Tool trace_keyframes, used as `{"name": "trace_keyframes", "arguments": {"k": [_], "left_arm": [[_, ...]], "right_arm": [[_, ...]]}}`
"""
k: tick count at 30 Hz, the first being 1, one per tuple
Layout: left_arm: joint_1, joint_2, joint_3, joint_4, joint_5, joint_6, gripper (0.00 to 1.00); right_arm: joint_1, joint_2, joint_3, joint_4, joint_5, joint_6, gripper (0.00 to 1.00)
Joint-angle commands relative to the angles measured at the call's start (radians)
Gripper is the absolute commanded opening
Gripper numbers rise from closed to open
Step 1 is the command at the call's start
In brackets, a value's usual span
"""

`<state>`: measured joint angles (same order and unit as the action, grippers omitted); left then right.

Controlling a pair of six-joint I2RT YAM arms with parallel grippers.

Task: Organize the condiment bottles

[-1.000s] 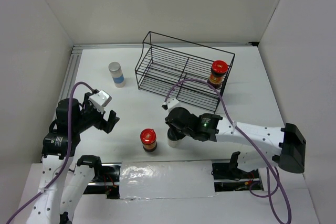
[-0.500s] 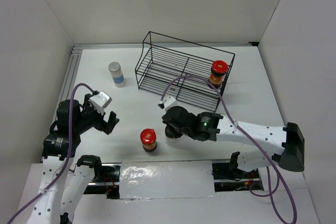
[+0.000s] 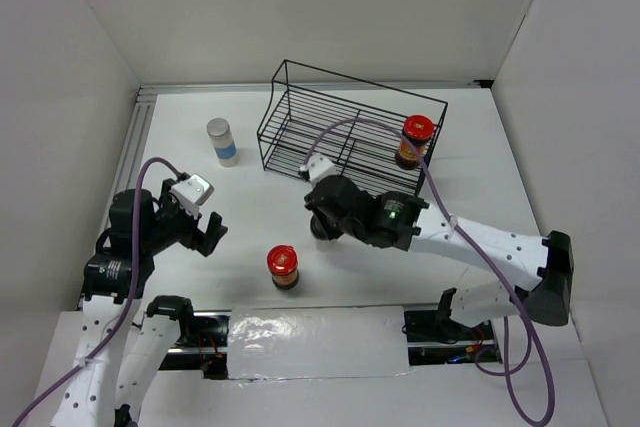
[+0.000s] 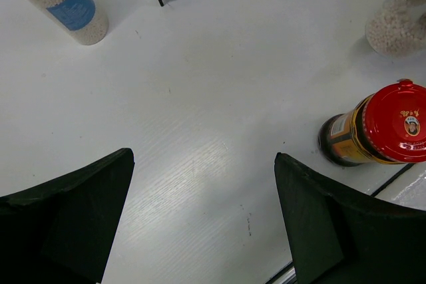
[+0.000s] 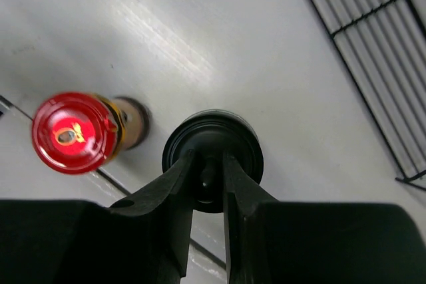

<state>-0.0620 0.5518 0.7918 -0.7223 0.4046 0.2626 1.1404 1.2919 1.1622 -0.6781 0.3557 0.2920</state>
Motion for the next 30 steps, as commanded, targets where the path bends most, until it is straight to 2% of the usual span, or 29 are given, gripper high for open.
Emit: {"name": "trace_keyframes", "arguments": {"k": [1,5,13,23,30], "left_arm": [[0.004,0.007,0.0,0.017,0.007,0.007,0.99],[0.004,0.008,-0.005,0.02,0.01,0.007,0.99],[0.004,0.003,-0.022,0.015,0.007,0.006,0.99],[0.004,-0.004,-0.057,0.023,0.005,0.003,0.99],[0.004,-0.004,-0.077,0.035,0.008,-0.002,0.99]], "right_arm": [[-0.036,0.017,0.181,-0.004,0.012,-0.073,0.0],[-0.093,0.067,0.354,-0.043,-0.023,-0.14,0.0],[-0.258,0.173,0.592,-0.009,-0.119,-0.254,0.0],[-0.415,0.337,0.78,0.054,-0.164,-0.283,0.0],[-0.491,0.446,0.864,0.035,-0.187,-0.268,0.0]]}}
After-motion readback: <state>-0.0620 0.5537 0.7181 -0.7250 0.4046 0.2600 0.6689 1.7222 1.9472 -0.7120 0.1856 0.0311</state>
